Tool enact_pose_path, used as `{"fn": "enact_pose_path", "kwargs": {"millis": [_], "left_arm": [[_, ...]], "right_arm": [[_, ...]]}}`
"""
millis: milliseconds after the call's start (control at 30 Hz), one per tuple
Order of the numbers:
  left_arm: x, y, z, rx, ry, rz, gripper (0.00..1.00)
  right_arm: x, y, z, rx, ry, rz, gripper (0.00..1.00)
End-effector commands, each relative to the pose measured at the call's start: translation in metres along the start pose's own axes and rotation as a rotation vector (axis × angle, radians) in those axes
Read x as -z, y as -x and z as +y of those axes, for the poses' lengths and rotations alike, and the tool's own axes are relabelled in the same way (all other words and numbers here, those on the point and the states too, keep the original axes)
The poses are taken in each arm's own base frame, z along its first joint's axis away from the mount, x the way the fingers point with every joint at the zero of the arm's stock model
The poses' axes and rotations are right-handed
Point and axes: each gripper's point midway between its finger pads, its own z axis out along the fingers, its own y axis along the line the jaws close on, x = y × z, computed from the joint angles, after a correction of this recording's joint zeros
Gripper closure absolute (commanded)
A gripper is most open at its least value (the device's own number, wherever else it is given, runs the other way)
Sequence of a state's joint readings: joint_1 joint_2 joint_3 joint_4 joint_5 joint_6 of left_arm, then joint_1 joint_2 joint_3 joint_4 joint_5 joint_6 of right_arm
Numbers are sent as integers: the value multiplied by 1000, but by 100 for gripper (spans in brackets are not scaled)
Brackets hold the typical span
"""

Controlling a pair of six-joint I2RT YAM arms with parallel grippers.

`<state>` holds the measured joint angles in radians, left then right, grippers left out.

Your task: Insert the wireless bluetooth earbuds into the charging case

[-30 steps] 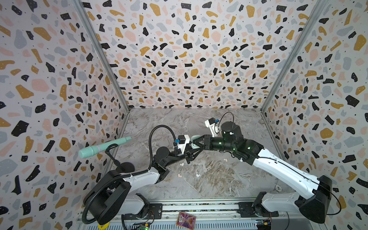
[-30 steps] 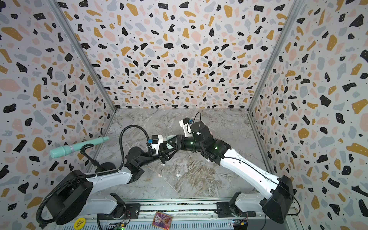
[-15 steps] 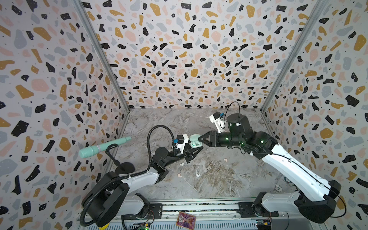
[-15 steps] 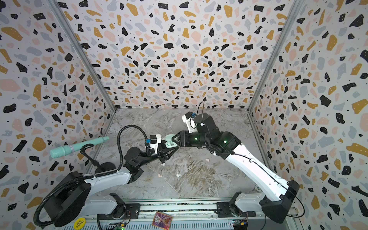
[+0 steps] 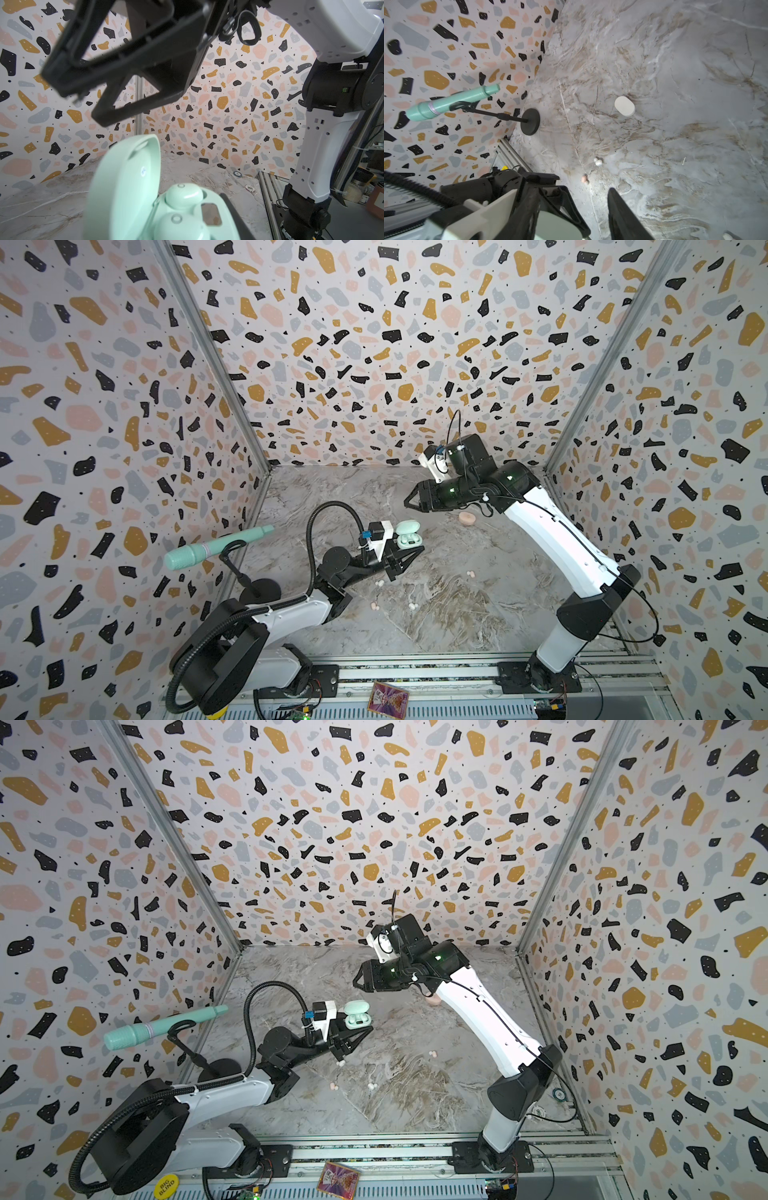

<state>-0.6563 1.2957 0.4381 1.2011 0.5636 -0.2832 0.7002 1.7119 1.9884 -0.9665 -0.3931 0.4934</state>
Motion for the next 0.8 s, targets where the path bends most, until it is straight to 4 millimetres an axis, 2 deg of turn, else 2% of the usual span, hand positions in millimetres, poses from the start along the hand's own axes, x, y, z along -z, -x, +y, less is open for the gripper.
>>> {"fn": "enact_pose_path", "kwargs": {"millis": [0,133,367,533,767], "left_arm": [[3,17,-9,-51,-29,-59,79],[3,17,-9,-48,-28,-57,79],[3,17,-9,-49,-22,-56,79],[4,17,-8,-48,-20,-54,79],[3,16,-8,-46,-19,-51,79]], "right_arm": [[15,-13,18,57,35,36,48],[10,-25,22,72,22,63,51],[18,-46,14,37,-16,73,56],[17,-60,9,17,-29,88,56],[7,-73,13,43,-62,132,48]]}}
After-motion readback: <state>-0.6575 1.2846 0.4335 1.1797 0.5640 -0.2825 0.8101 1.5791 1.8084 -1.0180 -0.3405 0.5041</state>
